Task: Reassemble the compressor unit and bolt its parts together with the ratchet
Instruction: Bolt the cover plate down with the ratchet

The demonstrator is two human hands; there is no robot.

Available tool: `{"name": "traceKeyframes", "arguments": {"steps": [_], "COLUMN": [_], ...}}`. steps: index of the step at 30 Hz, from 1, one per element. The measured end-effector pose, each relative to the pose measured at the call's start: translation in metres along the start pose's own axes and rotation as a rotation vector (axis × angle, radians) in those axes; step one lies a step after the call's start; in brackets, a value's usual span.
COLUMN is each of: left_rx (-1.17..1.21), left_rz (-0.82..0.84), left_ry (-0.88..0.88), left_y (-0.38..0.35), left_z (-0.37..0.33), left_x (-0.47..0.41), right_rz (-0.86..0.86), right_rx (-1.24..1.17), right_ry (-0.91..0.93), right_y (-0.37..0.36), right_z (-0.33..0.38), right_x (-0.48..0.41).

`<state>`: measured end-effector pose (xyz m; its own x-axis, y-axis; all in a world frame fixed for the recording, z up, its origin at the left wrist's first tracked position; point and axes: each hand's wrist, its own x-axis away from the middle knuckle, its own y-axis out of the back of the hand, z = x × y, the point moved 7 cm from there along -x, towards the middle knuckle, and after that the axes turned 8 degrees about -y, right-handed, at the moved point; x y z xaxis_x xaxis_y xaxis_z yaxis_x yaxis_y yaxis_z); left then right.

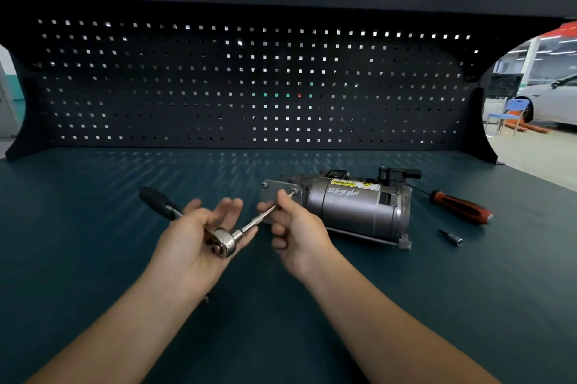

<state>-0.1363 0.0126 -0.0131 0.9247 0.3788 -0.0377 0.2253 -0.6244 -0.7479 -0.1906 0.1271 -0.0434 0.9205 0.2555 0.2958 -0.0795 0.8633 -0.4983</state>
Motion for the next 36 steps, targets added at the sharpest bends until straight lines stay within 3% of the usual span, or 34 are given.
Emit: {"name": "traceKeyframes", "arguments": {"steps": [2,4,7,9,10,12,14,18,21,23,25,28,30,31,33,36], "left_rx": [-0.081,-0.362,-0.971,-1.296,-1.361,-1.306,-1.083,-0.389,-0.019,-0.048,-0.287,-0.868,-1.244,-1.348,-1.324,-0.882], "left_rz": [0.056,0.212,0.688,0.995,1.055,0.979,0.734,0.250,0.048,0.073,0.199,0.650,0.963,1.030,0.981,0.628], "left_ry": [-0.072,-0.285,-0.762,-0.884,-0.904,-0.927,-0.865,-0.350,-0.073,-0.082,-0.243,-0.694,-0.805,-0.826,-0.873,-0.725], "left_y": [-0.004,-0.016,-0.046,-0.053,-0.052,-0.052,-0.050,-0.020,-0.004,-0.006,-0.014,-0.043,-0.050,-0.049,-0.048,-0.045], "left_z": [-0.003,-0.014,-0.016,0.007,0.012,0.007,-0.008,-0.014,-0.005,-0.005,-0.013,-0.019,0.001,0.008,0.006,-0.015], "left_x": [0.001,0.005,0.038,0.057,0.060,0.057,0.046,0.011,-0.001,-0.001,0.003,0.031,0.049,0.052,0.051,0.033], "right_rz": [-0.043,-0.135,-0.192,-0.096,-0.052,-0.043,-0.114,-0.119,-0.108,-0.143,-0.194,-0.214,-0.183,-0.170,-0.143,-0.176], "right_rx": [0.079,0.195,0.233,0.160,0.122,0.080,0.132,0.126,0.118,0.164,0.226,0.237,0.160,0.157,0.177,0.195], "right_ry": [0.012,0.075,0.178,0.157,0.126,0.105,0.106,0.053,0.049,0.072,0.112,0.173,0.185,0.172,0.155,0.130], "right_y": [0.001,0.007,0.015,0.011,0.007,0.006,0.008,0.006,0.002,0.003,0.007,0.014,0.014,0.013,0.013,0.014], "right_z": [0.002,0.007,0.013,0.008,0.005,0.005,0.009,0.009,0.007,0.006,0.008,0.012,0.013,0.012,0.013,0.015], "right_x": [0.002,0.003,0.003,0.003,0.003,0.002,0.001,0.000,-0.001,-0.001,0.001,0.004,0.005,0.007,0.008,0.003]}}
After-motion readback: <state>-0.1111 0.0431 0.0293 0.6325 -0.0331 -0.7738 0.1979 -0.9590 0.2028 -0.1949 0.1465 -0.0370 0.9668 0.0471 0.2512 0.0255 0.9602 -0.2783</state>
